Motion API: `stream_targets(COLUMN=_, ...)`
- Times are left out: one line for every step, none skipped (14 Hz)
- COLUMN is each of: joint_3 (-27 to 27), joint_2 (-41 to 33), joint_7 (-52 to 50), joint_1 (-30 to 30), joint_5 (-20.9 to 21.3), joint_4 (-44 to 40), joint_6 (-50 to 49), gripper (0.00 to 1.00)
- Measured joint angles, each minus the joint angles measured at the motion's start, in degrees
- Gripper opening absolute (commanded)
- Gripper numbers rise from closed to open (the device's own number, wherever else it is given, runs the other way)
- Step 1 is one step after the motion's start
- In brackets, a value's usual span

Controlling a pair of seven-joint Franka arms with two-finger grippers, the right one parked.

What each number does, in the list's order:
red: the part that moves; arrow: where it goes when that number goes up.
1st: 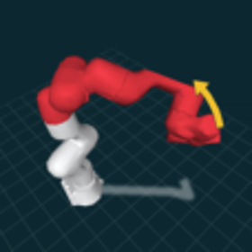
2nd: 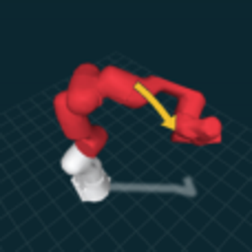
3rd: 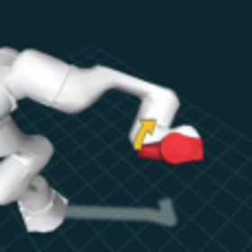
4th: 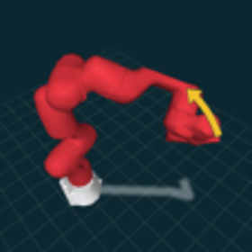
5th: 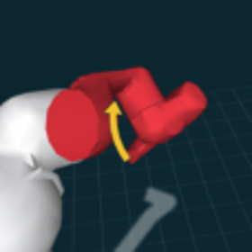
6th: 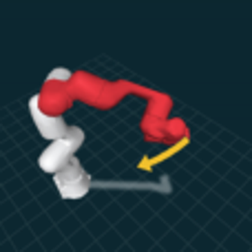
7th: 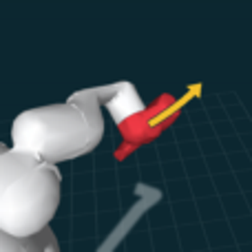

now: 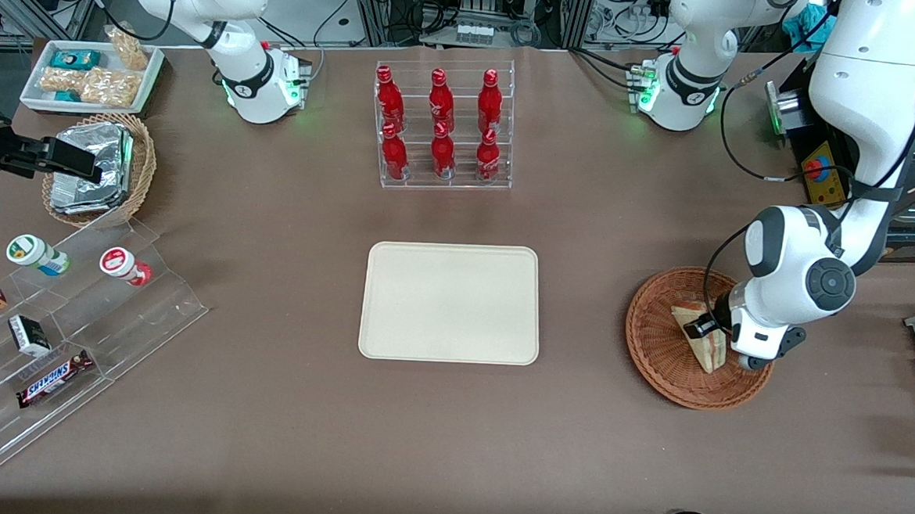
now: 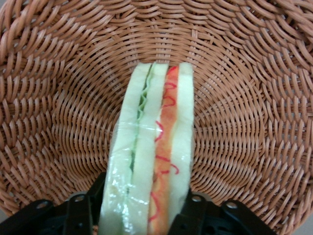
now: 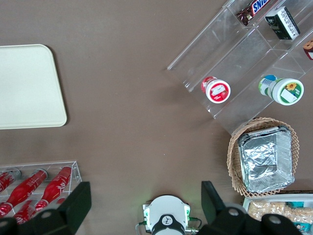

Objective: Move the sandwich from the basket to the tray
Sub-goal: 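Close the left gripper on the wrapped sandwich in the basket, then lift the sandwich and carry it over the cream tray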

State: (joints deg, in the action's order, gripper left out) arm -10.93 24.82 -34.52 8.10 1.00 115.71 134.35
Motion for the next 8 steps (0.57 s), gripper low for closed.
stream_targets(joint_3=0.0, joint_2=-0.42, joint_7=0.0, joint_1=0.0, joint_5=0.0, joint_4=-0.05, joint_6=-0.47, gripper=0.13)
stream_targets(joint_3=0.0, joint_2=-1.08, joint_7=0.0, joint_1=0.0, joint_5=0.0, joint_4=-0.31, joint_6=-1.63, gripper=0.13)
stream_targets(joint_3=-0.09, joint_2=-2.07, joint_7=0.06, joint_1=-0.04, joint_5=0.0, joint_4=-0.9, joint_6=-3.45, gripper=0.13)
stream_targets(joint_3=-0.57, joint_2=-3.18, joint_7=0.15, joint_1=-0.28, joint_5=0.0, joint_4=-1.82, joint_6=-5.53, gripper=0.13)
stream_targets(joint_3=-1.44, joint_2=-4.23, joint_7=0.15, joint_1=-1.06, joint_5=0.0, joint_4=-2.86, joint_6=-7.46, gripper=0.13)
stream_targets(joint_3=-2.36, joint_2=-5.01, joint_7=0.06, joint_1=-2.6, joint_5=0.0, joint_4=-3.63, joint_6=-8.65, gripper=0.13)
stream_targets(joint_3=-3.19, joint_2=-5.45, joint_7=-0.1, joint_1=-4.86, joint_5=-0.01, joint_4=-4.03, joint_6=-9.14, gripper=0.14)
stream_targets(joint_3=-3.77, joint_2=-5.49, joint_7=-0.31, joint_1=-7.82, joint_5=-0.01, joint_4=-4.26, joint_6=-9.16, gripper=0.14)
